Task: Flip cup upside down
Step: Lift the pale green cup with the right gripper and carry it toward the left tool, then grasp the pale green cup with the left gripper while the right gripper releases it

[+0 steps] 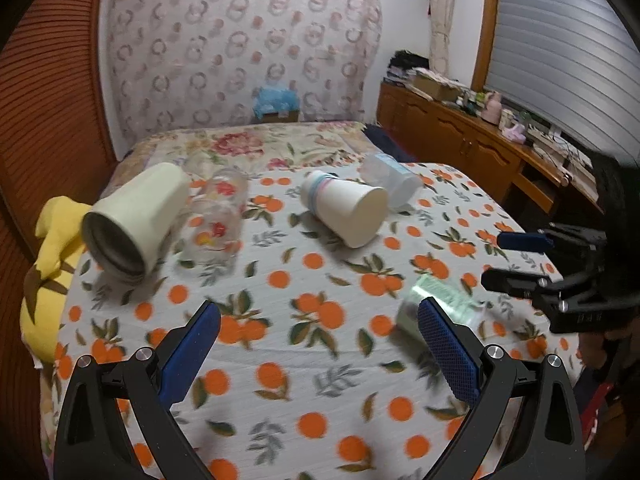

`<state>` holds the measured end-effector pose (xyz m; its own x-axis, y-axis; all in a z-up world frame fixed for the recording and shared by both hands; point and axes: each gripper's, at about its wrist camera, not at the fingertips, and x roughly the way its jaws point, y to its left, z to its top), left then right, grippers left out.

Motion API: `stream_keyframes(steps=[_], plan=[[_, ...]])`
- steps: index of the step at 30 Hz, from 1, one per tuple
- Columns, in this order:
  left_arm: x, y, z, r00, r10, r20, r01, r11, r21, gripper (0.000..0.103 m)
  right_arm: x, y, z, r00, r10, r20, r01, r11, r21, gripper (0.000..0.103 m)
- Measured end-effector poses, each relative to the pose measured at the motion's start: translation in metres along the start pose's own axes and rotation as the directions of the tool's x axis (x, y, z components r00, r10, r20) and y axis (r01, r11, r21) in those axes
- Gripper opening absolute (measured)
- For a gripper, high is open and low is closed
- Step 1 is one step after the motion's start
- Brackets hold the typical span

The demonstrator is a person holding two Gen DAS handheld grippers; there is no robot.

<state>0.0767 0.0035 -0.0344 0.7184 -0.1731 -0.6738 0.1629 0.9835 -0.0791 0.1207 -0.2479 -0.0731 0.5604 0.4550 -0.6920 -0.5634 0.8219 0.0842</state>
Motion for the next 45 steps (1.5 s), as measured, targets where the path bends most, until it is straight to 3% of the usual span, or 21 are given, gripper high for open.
stream_keyframes(steps=[3, 5, 8, 13, 18, 25, 27, 28, 34, 40, 45], plan=[[0.011, -0.015, 0.011, 0.999, -0.025, -0.045, 0.025, 1.000, -0.012, 0.095, -0.012, -0.010, -0.014, 0.998, -0.031, 0.063, 0.030, 0.999, 0.020, 0.074], [0.020, -0.024, 0.015, 0.996, -0.037, -0.079, 0.035, 0.999, -0.022, 0.085, -0.021, -0.014, -0.021, 0.994, -0.040, 0.104, 0.037, 0.999, 0.033, 0.074], [0.037, -0.037, 0.020, 0.987, -0.067, -0.149, 0.059, 0.997, -0.056, 0.081, -0.027, -0.020, -0.027, 0.990, -0.035, 0.137, 0.027, 0.998, 0.058, 0.074], [0.065, -0.050, 0.021, 0.962, -0.099, -0.256, 0.068, 0.989, -0.129, 0.077, -0.030, -0.023, -0.039, 0.988, -0.019, 0.155, 0.006, 0.997, 0.081, 0.074], [0.082, -0.049, 0.020, 0.940, -0.145, -0.308, 0.077, 0.972, -0.220, 0.074, -0.024, -0.024, -0.050, 0.989, -0.008, 0.148, -0.006, 0.996, 0.092, 0.074], [0.108, -0.049, 0.014, 0.887, -0.222, -0.405, 0.075, 0.935, -0.347, 0.068, -0.020, -0.021, -0.058, 0.991, -0.006, 0.135, -0.007, 0.996, 0.092, 0.074], [0.109, -0.051, 0.015, 0.889, -0.211, -0.407, 0.063, 0.936, -0.347, 0.065, -0.020, -0.020, -0.059, 0.991, -0.006, 0.134, -0.006, 0.996, 0.090, 0.074], [0.110, -0.052, 0.016, 0.886, -0.214, -0.410, 0.063, 0.934, -0.352, 0.057, -0.020, -0.020, -0.059, 0.991, -0.007, 0.133, -0.005, 0.996, 0.092, 0.074], [0.104, -0.057, 0.024, 0.903, -0.199, -0.380, 0.074, 0.945, -0.319, 0.055, -0.021, -0.018, -0.063, 0.992, -0.009, 0.125, -0.002, 0.996, 0.088, 0.074], [0.090, -0.062, 0.039, 0.956, -0.085, -0.282, 0.041, 0.987, -0.156, 0.054, -0.021, -0.020, -0.062, 0.992, -0.015, 0.129, 0.002, 0.995, 0.097, 0.074], [0.090, -0.052, 0.042, 0.978, -0.027, -0.206, 0.009, 0.996, -0.089, 0.053, -0.017, -0.024, -0.057, 0.992, -0.017, 0.125, 0.003, 0.994, 0.112, 0.074]])
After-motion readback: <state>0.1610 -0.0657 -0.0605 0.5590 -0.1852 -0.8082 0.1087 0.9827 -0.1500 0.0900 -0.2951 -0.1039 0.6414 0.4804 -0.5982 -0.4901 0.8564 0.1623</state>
